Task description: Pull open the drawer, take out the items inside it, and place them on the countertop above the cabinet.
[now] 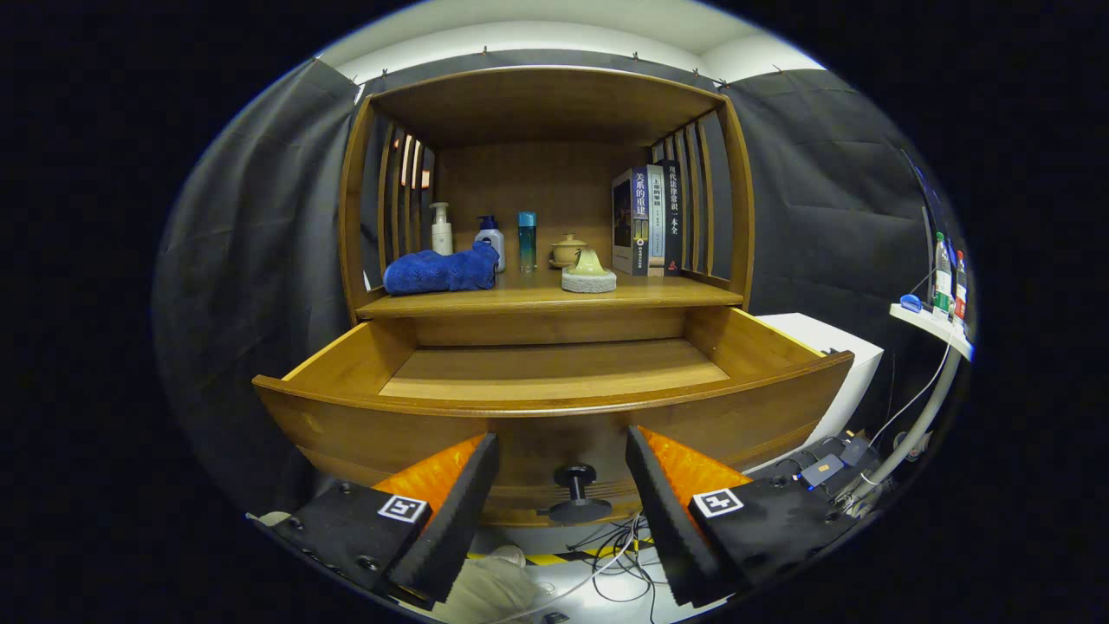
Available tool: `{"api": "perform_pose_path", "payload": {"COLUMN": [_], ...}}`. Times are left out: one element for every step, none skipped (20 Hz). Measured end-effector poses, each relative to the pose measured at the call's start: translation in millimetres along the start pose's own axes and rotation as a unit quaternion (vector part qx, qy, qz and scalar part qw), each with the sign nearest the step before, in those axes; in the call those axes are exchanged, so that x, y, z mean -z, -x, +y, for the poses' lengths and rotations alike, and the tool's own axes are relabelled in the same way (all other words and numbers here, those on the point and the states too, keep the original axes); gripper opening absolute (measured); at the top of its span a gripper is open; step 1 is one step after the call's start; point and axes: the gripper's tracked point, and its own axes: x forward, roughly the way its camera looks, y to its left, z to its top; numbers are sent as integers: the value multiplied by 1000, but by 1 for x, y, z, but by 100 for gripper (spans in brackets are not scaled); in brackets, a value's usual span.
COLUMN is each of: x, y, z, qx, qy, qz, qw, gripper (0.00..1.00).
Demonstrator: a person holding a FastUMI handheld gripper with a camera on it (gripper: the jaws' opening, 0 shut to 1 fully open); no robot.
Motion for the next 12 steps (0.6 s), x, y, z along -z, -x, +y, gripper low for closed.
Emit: {"api": "perform_pose_path", "payload": {"x": [0,0,-1,-1,-2,-3,-3,-4,-3,-2,-4,-6], "y": [-1,-1,-2,-3,-4,-5,-10,-12,-15,-18,-21,-26], "z": [1,0,-1,-2,-3,-5,-5,-6,-10,-12,-10,-9], "qx": [-3,-4,-4,-3,-1,2,5,9,13,15,14,13], "qy": [-3,-5,-7,-9,-9,-8,-8,-7,-5,-5,-8,-9], "qz": [0,0,-1,-1,-2,-2,-1,0,4,7,6,5], "qw": [1000,1000,1000,1000,1000,1000,1000,1000,1000,1000,1000,1000], "gripper": [96,96,96,96,96,96,96,96,96,96,96,96]}}
